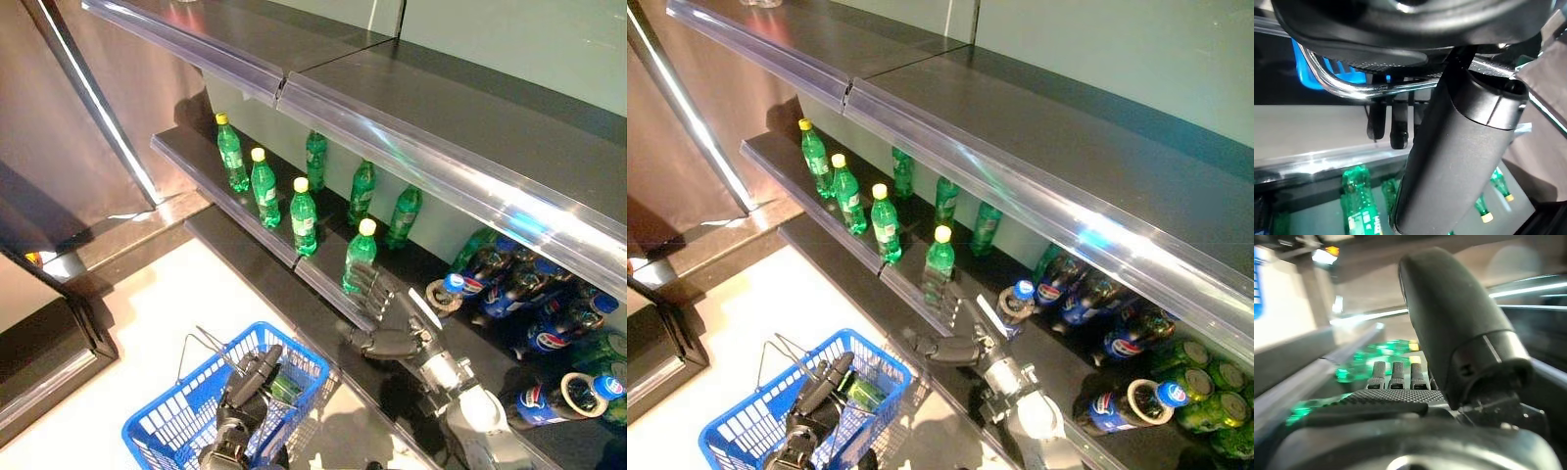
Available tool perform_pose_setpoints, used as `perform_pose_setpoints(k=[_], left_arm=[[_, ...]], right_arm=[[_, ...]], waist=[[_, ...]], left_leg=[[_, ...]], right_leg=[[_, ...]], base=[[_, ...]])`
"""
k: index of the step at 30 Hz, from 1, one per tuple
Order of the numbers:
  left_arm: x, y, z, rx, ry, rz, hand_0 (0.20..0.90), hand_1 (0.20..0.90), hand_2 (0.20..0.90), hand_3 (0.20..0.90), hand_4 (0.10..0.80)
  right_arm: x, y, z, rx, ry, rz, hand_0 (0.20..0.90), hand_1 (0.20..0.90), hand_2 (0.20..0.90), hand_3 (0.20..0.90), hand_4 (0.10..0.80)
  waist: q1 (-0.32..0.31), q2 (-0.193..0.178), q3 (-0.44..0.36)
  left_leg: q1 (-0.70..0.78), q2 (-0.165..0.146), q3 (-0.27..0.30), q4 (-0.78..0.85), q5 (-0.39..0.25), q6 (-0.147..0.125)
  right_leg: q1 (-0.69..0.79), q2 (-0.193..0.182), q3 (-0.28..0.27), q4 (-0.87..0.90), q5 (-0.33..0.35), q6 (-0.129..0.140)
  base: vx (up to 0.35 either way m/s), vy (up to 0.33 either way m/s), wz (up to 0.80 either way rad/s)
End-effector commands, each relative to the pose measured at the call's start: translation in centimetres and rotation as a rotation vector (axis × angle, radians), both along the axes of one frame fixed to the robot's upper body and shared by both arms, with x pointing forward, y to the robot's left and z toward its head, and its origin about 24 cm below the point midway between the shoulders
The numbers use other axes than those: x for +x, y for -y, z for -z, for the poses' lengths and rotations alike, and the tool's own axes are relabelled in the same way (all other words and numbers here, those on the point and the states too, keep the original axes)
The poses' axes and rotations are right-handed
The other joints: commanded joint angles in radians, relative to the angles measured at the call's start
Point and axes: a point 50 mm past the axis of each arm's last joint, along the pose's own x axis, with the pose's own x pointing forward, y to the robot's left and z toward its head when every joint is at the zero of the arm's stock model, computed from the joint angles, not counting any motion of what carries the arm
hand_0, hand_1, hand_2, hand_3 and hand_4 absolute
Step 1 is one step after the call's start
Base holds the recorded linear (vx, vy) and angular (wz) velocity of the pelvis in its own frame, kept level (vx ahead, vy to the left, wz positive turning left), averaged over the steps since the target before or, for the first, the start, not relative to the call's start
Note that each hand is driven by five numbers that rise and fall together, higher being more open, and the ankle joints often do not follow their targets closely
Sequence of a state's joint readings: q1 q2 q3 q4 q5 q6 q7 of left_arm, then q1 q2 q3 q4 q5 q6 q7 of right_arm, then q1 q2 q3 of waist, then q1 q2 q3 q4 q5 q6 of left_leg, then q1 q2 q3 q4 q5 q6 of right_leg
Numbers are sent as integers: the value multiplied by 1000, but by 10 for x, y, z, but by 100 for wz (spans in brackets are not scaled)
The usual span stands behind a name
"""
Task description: Pick up the drink and place into the basket.
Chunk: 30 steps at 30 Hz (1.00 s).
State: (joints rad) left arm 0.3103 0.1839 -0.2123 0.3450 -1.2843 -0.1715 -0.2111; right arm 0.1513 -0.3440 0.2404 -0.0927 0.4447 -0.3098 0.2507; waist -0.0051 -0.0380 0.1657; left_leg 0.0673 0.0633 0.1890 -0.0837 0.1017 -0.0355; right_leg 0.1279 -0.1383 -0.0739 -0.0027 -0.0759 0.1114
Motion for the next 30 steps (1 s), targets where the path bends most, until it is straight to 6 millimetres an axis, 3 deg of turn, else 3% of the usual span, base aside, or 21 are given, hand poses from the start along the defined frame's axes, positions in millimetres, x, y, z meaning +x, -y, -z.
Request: perform_pose_setpoints(k=[1, 22, 30], left_arm=[[59, -3, -85, 22, 568, 34, 300, 300, 300, 200, 100], [66, -8, -90, 45, 557, 11, 300, 300, 300, 200, 100], [67, -9, -90, 47, 549, 0, 300, 300, 300, 200, 100]], right_arm=[[6, 12, -73, 165, 418, 121, 900, 900, 900, 900, 800], [-4, 56, -98, 190, 636, 675, 900, 900, 900, 900, 800], [-2, 63, -86, 108, 555, 918, 900, 900, 900, 900, 800]], waist=[[8, -1, -84], [-1, 1, -91], [-4, 4, -93]], left_leg=[[27, 119, -48, 84, -80, -81], [33, 108, -39, 77, -93, -72], [34, 105, -39, 75, -94, -69]], right_leg=[[-74, -96, -58, -19, 178, 52], [-76, -101, -49, -17, 176, 60], [-78, -99, -41, -15, 177, 62]], base=[[0, 0, 0], [7, 7, -3], [0, 0, 0]])
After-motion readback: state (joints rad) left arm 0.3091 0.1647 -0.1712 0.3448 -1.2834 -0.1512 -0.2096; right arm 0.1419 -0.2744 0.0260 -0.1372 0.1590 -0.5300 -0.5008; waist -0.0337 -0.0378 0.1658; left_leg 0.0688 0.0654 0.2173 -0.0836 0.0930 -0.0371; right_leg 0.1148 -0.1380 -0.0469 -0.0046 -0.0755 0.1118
